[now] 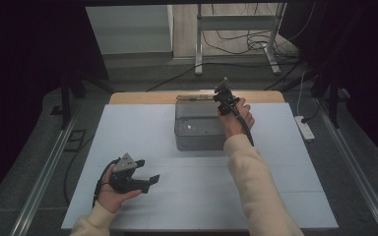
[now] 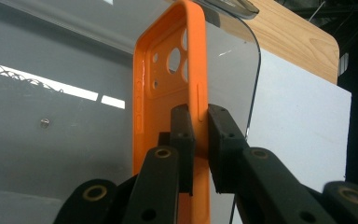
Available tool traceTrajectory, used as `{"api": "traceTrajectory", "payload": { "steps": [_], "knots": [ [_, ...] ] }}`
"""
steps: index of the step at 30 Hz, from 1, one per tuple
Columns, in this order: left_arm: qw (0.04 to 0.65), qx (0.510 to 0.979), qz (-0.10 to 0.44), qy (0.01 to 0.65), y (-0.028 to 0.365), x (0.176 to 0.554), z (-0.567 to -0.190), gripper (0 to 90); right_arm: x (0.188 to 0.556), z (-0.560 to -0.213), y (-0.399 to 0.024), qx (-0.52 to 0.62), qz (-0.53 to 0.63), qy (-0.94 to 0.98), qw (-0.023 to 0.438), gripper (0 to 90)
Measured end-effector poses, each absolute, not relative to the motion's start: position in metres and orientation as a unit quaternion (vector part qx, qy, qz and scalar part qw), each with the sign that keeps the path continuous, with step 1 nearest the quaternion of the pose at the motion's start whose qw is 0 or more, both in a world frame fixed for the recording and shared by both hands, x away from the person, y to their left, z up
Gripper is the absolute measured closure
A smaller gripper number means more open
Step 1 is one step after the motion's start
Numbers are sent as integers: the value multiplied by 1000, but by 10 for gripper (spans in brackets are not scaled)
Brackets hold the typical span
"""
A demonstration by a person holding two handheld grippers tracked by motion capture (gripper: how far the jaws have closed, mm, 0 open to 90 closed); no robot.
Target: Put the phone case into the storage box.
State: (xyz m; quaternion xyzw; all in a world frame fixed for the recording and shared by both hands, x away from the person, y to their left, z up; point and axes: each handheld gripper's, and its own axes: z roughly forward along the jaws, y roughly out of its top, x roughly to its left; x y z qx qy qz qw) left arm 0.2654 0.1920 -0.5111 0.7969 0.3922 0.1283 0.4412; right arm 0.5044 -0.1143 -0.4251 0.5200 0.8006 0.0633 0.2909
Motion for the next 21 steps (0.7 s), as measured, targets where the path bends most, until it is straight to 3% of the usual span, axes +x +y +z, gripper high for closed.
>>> {"api": "traceTrajectory", "payload": {
  "steps": [21],
  "knots": [
    [437, 800, 126, 391, 192, 266, -512, 174, 507, -441, -116, 520, 40, 804, 287, 810]
  ]
}}
